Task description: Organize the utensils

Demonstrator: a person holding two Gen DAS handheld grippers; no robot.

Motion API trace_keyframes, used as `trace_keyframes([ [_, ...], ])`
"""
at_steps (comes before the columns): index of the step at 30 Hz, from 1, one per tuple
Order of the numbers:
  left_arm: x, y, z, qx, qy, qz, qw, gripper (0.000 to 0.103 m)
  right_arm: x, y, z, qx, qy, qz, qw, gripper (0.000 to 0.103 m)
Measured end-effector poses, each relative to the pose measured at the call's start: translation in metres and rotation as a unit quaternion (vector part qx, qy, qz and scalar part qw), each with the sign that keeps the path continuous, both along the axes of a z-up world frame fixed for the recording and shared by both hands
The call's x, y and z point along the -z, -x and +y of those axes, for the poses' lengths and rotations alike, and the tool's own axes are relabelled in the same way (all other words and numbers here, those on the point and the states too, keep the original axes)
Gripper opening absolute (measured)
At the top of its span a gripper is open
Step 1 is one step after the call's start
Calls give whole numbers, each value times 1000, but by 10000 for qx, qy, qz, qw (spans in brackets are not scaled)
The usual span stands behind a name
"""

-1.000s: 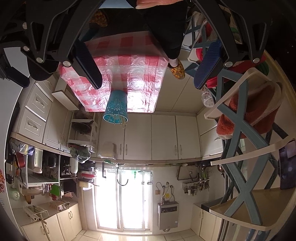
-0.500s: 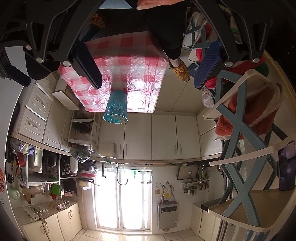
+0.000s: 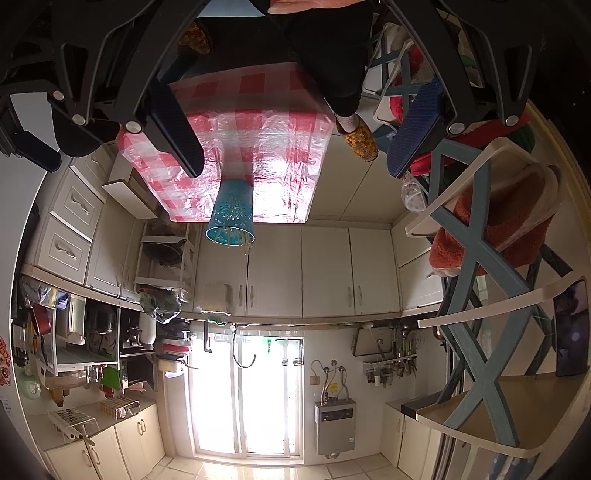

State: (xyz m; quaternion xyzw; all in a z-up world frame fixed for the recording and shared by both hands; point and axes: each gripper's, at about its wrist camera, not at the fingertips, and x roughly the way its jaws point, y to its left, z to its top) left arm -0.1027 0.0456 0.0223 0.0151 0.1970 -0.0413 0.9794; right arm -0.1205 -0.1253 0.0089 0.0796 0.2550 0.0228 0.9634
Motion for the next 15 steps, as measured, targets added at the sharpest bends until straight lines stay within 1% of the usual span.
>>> trace_keyframes([
  [2, 1, -3, 1, 93, 74, 44, 9999, 95, 1, -1, -1, 13, -19, 7, 10000, 96],
  [4, 3, -6, 2, 221, 260, 79, 9994, 95, 2, -3, -2, 42, -30, 41, 10000, 96],
  [5, 4, -7, 1, 175, 238, 57, 9995, 95, 4, -5, -2, 50, -28, 66, 10000, 96],
  [7, 6, -9, -4, 37, 6, -58, 10000, 95, 7, -10, -4, 65, -47, 117, 9999, 96],
  [9, 7, -14, -10, 46, -124, -47, 9999, 95, 9, -14, -6, 114, -50, 147, 9998, 96],
  [13, 12, -30, -20, 170, -270, 165, 9994, 95, 14, -25, -15, 290, -58, 200, 9994, 96],
  [15, 16, -41, -23, 222, -240, 334, 9989, 95, 17, -32, -18, 345, -46, 268, 9990, 96],
])
